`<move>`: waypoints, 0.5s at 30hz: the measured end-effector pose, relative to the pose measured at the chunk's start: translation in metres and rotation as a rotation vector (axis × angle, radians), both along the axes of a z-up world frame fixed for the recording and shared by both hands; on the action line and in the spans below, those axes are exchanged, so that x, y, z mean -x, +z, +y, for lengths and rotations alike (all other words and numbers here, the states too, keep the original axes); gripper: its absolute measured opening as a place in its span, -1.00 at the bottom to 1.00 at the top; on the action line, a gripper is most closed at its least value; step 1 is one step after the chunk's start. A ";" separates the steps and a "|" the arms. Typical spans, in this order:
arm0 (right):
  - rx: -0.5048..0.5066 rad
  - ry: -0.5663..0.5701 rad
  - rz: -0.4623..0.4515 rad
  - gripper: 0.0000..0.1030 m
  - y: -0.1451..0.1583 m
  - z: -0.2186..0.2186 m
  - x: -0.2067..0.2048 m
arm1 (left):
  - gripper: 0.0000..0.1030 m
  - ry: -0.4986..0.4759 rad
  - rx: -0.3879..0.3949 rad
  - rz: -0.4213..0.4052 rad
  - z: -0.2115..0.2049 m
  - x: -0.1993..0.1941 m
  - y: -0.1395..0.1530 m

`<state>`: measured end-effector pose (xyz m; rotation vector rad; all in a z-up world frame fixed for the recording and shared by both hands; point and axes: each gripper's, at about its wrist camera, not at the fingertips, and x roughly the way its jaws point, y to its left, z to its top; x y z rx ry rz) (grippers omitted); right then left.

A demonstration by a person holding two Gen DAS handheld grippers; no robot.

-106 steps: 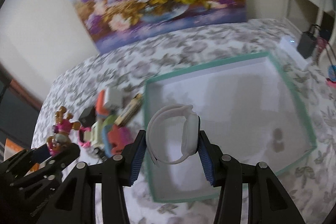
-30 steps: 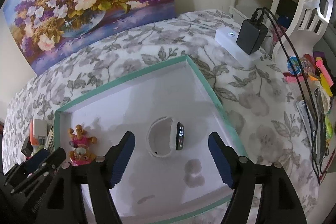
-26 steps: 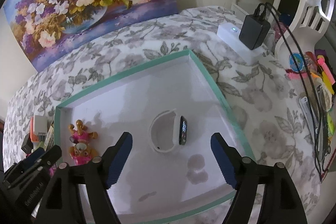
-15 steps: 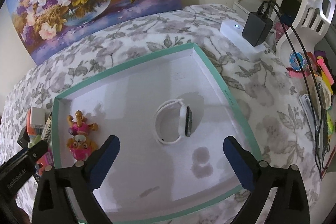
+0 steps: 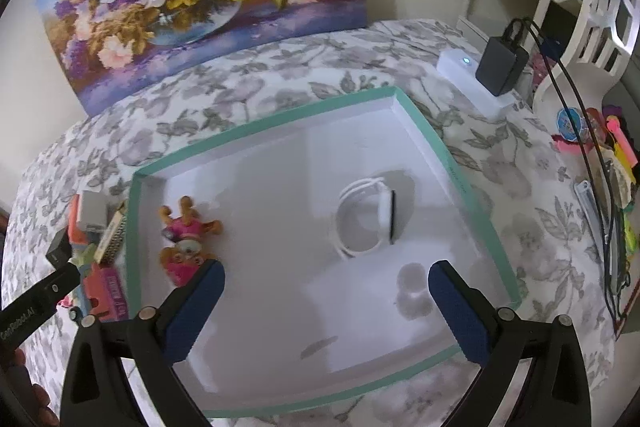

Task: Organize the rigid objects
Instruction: 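Withdraw both open tools from the tray back toward the pile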

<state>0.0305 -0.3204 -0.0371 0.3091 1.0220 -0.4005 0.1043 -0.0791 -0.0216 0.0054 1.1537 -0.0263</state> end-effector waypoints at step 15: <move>-0.099 0.088 -0.144 1.00 0.031 0.049 0.009 | 0.96 0.064 -0.009 -0.135 0.058 0.025 0.037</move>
